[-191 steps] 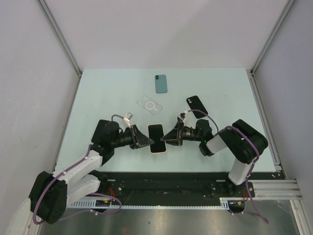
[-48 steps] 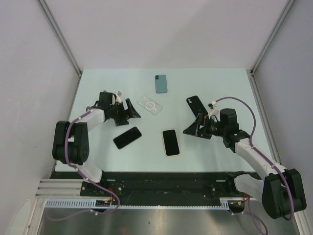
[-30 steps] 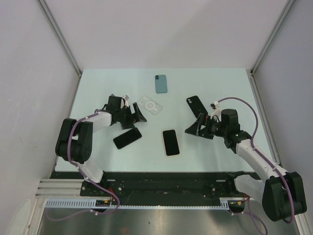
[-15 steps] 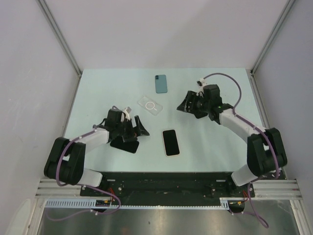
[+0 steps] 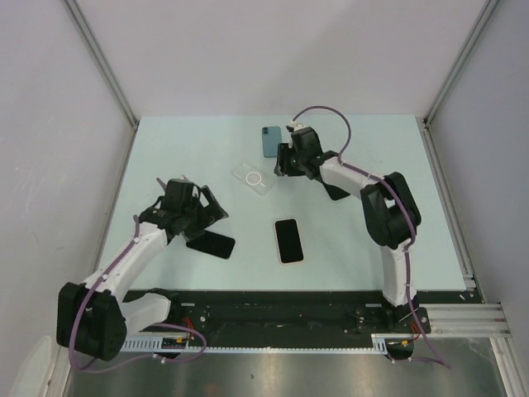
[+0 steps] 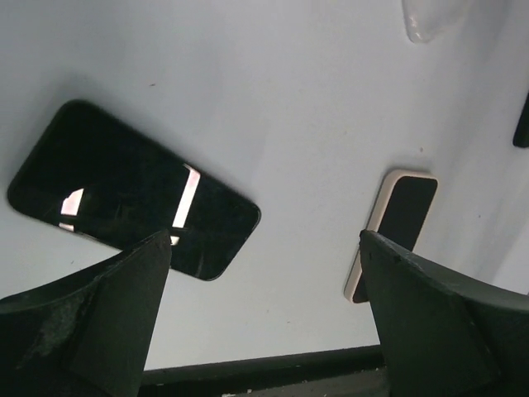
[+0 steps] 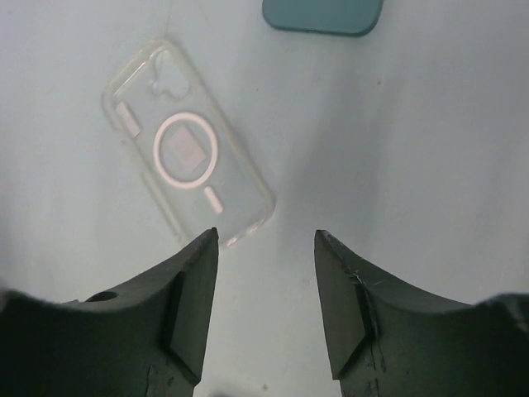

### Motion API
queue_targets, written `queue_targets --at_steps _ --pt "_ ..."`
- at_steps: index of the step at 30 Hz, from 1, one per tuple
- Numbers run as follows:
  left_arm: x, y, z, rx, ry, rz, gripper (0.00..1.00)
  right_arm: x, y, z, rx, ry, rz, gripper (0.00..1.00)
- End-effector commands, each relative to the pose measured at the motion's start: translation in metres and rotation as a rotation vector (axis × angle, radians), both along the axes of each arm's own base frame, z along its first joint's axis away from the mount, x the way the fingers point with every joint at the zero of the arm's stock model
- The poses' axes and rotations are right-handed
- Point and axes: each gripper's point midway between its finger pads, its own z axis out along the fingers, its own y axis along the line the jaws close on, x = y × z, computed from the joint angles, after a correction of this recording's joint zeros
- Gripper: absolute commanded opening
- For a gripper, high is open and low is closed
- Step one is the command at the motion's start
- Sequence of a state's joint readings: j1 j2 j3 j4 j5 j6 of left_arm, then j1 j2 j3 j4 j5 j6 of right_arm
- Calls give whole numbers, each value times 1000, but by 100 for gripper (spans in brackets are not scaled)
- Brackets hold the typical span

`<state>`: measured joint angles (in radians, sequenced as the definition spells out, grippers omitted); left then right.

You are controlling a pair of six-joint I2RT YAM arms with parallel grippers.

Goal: Put the phone into the phone case

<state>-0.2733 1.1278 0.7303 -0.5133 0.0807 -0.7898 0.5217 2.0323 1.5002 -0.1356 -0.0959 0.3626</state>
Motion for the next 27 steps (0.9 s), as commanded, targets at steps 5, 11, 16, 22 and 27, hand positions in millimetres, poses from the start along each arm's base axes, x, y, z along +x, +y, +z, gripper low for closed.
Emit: queue_targets --at_steps 5,11,16,22,27 --pt "-22 51 7 95 45 308 100 37 13 -26 -214 -48 48 53" --pt "-29 54 12 71 51 367 100 32 35 -35 -186 -52 128 51" --pt "-33 60 7 100 87 389 98 24 44 -57 -206 -25 164 50" --pt "-38 66 7 93 94 461 100 12 43 -67 -239 -4 177 28" --pt "-42 59 -4 41 133 488 100 -15 40 -69 -277 5 173 2"
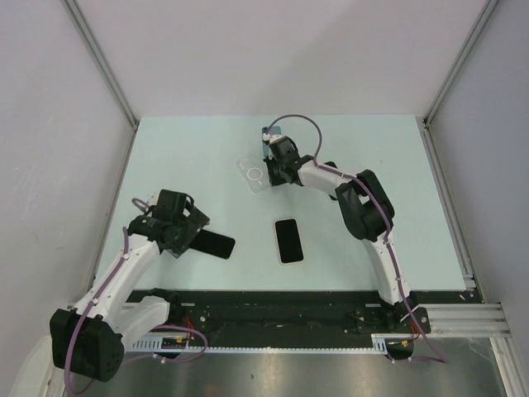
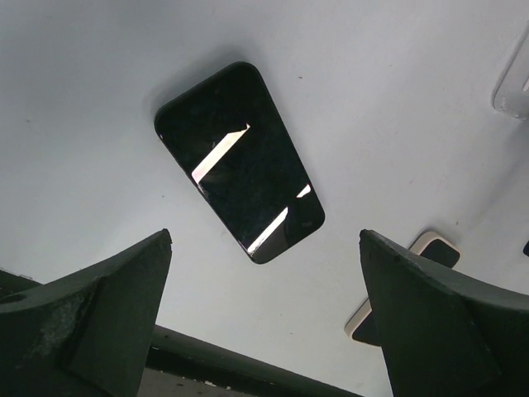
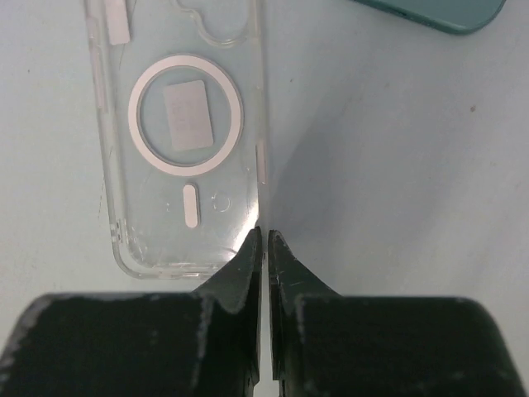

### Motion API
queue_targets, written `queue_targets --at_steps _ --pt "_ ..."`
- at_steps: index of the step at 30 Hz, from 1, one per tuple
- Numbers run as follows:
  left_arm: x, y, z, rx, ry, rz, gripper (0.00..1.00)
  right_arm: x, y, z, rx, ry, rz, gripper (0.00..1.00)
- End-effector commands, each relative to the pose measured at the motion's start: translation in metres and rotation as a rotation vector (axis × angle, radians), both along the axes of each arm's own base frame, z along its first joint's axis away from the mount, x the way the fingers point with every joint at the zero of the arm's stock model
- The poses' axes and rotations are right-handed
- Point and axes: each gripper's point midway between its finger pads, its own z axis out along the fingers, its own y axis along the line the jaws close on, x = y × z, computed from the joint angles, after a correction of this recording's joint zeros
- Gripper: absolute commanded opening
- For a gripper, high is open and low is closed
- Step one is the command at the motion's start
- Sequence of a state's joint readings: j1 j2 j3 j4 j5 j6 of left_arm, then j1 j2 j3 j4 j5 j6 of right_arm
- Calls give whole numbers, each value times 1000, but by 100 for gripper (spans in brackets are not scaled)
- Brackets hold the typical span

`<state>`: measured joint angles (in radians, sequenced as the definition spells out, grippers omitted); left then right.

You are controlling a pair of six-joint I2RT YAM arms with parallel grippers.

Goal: Put the phone into the phone case

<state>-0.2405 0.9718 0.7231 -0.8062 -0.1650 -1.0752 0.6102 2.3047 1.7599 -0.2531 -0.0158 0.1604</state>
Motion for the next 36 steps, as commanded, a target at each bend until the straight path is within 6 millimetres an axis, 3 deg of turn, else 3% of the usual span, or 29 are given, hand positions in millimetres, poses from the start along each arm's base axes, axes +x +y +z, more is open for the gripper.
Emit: queue_targets --at_steps 1,3,4,5,8,14,23,36 --pt "-2 0 -4 -47 10 85 100 -30 -1 2 -41 13 2 0" --pt "-2 -2 -6 -60 22 97 100 -42 0 14 -15 17 -8 0" --pt "-2 -3 -9 -61 37 102 100 -54 -6 5 -28 45 -13 0" --pt "-1 -4 -10 -67 44 105 100 -61 -6 15 -12 46 -14 0" --pt "2 -3 -13 -56 65 118 100 -90 -11 4 -33 82 -3 0" --pt "-3 -1 -25 -63 123 199 100 -133 -8 8 -12 111 -11 0" --pt "5 0 -53 -57 188 274 100 -157 20 11 46 130 -26 2" --pt "11 1 -78 -10 282 280 100 -188 24 -4 -3 178 -74 7"
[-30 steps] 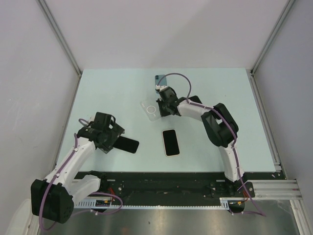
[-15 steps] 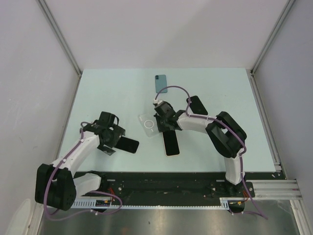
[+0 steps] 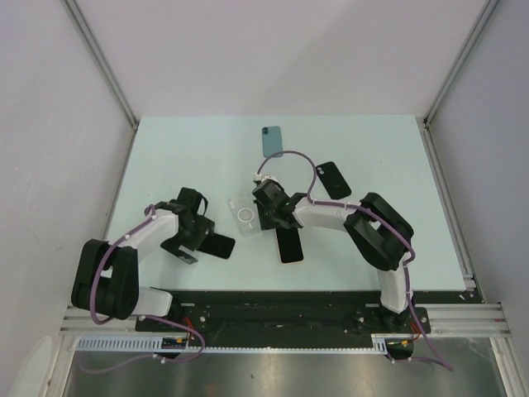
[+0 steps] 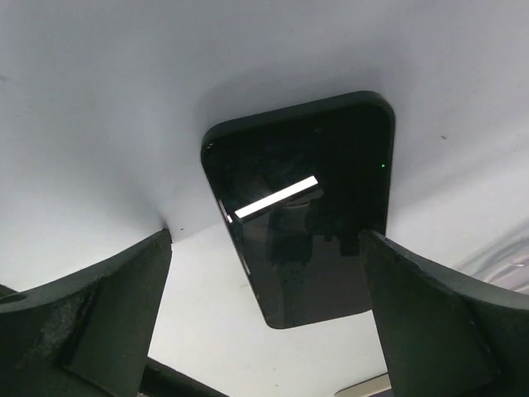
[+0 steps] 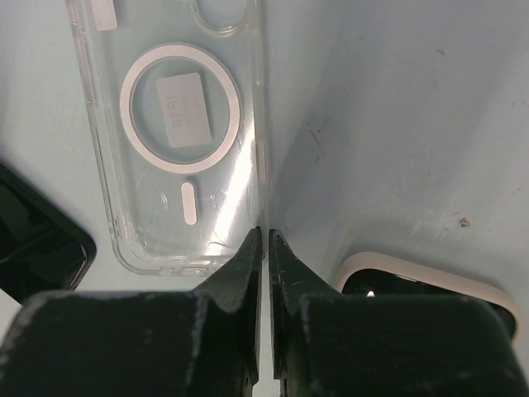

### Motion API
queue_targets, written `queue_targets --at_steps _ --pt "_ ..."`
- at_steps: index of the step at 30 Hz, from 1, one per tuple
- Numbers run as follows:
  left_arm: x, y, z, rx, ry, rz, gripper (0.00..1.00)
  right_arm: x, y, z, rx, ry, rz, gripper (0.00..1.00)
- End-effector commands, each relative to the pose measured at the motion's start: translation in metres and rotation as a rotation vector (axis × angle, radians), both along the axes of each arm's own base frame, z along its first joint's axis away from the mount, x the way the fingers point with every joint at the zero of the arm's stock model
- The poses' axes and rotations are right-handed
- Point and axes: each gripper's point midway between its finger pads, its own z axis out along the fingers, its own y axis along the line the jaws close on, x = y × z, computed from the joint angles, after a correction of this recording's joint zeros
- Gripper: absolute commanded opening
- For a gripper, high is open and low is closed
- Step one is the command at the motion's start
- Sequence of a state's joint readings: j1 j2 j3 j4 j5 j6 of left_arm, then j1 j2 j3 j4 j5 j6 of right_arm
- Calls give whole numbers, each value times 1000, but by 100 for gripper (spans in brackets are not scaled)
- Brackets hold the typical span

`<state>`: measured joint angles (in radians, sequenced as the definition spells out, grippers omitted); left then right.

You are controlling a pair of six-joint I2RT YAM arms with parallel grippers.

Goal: Put the phone into the phone case

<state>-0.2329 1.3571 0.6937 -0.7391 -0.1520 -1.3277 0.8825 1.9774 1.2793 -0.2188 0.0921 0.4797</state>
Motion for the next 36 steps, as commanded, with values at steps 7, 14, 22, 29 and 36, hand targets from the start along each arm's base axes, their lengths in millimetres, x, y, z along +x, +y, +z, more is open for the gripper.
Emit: queue_targets --at_steps 7,14,22,29,36 --pt "22 6 7 36 -40 33 100 -27 -8 -5 -60 31 -59 9" --pt "28 9 9 54 -60 47 100 -32 -10 -6 -79 30 -68 11" --pt "27 9 7 50 -59 54 100 -32 -13 -5 -90 27 -74 12" --pt "27 9 -1 39 -50 85 100 -34 -12 -5 -89 28 -68 13" --pt "20 9 -8 51 23 89 100 -34 -12 1 -84 17 -66 23"
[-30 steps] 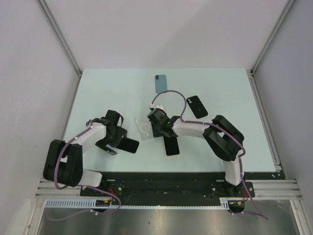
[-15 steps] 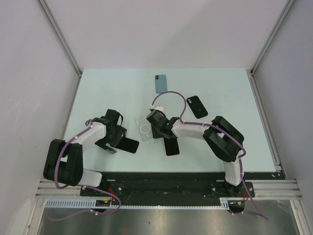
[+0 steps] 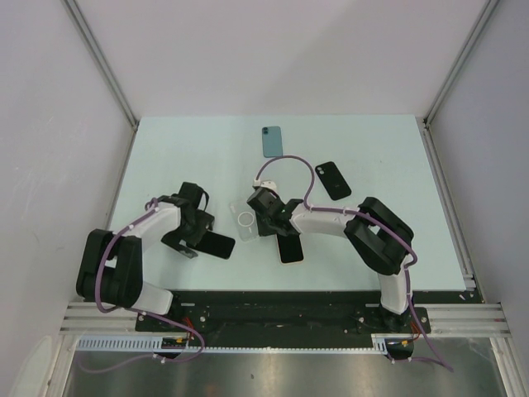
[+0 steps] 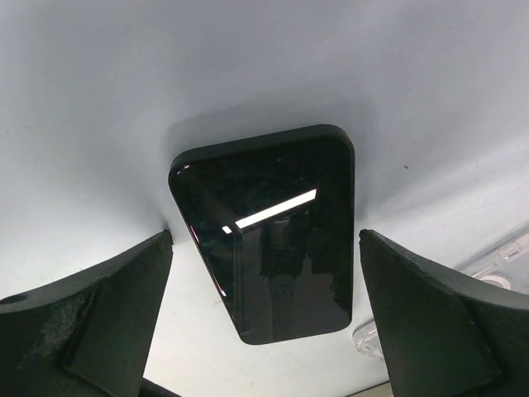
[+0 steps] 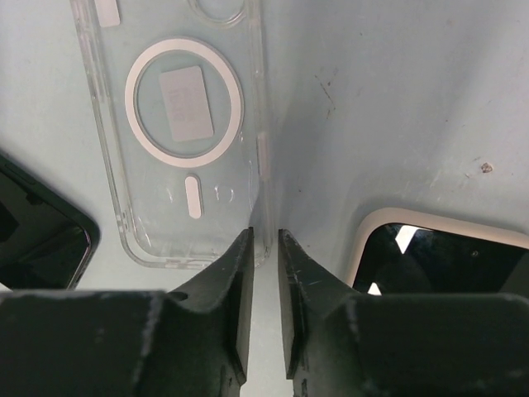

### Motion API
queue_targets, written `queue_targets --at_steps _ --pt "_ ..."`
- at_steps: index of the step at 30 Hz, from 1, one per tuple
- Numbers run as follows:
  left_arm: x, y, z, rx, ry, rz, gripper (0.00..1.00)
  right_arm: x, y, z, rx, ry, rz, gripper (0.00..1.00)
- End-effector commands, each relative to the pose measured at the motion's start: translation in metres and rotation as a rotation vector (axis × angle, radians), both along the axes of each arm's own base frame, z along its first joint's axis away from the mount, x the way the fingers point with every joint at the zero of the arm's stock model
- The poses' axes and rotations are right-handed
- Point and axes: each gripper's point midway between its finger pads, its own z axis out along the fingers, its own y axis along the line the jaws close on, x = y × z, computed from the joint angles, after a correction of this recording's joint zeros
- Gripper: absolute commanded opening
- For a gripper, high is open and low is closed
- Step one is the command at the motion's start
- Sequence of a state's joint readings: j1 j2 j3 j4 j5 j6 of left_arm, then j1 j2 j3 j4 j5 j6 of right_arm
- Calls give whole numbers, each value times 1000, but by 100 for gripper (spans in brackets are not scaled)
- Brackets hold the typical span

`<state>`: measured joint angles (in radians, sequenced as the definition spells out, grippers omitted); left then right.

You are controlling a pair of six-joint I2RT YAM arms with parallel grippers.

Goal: Put the phone into the phone case

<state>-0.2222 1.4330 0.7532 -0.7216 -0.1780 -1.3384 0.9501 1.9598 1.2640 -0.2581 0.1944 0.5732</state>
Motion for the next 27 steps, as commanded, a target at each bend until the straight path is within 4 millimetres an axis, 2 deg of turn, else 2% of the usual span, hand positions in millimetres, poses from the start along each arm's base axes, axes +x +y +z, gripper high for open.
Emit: queue_targets --at_steps 1,6,11,16,22,24,27 --pt "-2 8 -9 33 40 68 100 -14 -14 3 -48 24 0 25" --pt "-13 9 -13 39 94 80 93 -14 -11 13 -30 7 4 33" --pt "-18 10 -16 47 124 87 89 -19 -6 27 2 0 24 34" --pt "-20 8 -18 39 141 62 77 -17 -6 48 31 -30 21 35" --pt "-2 6 -3 53 106 -99 68 -16 -5 74 79 -69 27 41" --pt "3 0 -2 33 119 -195 61 -15 -2 84 104 -85 29 42" --pt "2 -11 -6 -15 156 -304 57 -15 1 90 125 -97 49 43"
